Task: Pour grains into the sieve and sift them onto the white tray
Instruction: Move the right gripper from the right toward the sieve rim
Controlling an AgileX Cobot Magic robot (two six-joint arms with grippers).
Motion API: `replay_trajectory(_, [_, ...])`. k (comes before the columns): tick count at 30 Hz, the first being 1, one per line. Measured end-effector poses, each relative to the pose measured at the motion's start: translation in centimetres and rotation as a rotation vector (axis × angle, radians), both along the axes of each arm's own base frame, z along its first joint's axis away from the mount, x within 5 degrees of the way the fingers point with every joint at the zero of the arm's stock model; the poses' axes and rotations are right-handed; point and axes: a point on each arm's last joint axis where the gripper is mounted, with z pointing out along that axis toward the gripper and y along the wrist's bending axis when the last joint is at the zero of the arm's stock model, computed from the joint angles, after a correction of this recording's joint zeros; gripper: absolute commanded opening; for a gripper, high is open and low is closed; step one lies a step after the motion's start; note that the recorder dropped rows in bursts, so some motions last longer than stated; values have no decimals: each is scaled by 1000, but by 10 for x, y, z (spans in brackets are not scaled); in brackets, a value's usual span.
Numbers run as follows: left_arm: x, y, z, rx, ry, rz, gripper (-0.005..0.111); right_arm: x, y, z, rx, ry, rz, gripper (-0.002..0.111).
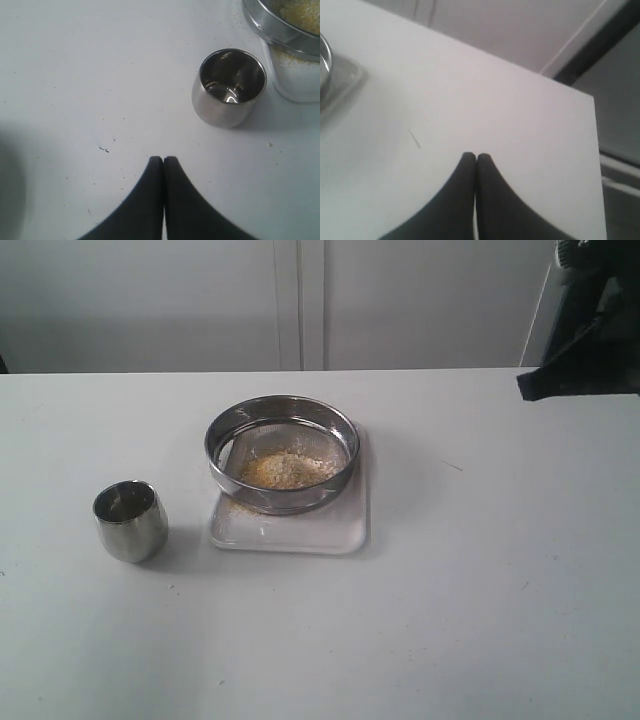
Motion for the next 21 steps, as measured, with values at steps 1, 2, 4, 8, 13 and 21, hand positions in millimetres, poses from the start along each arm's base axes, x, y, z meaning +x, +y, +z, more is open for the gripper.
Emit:
replay_trajectory(1, [0,0,0,0,0,0,0,2,0,-2,-7,28,-9,0])
replay_trajectory(2, [0,0,0,0,0,0,0,5,-1,-4,-17,60,-15,0])
replay_trajectory(4, [0,0,0,0,0,0,0,9,1,-7,-22,115,-10,0])
replay_trajectory(8, [0,0,0,0,0,0,0,15,11,-14,13,240,73,0])
replay_trajectory(13, [0,0,0,1,0,-1,0,21,28,-21,119,354,199,0])
replay_trajectory(21, [0,0,0,1,0,-1,0,29,80,-26,221,395,414,19])
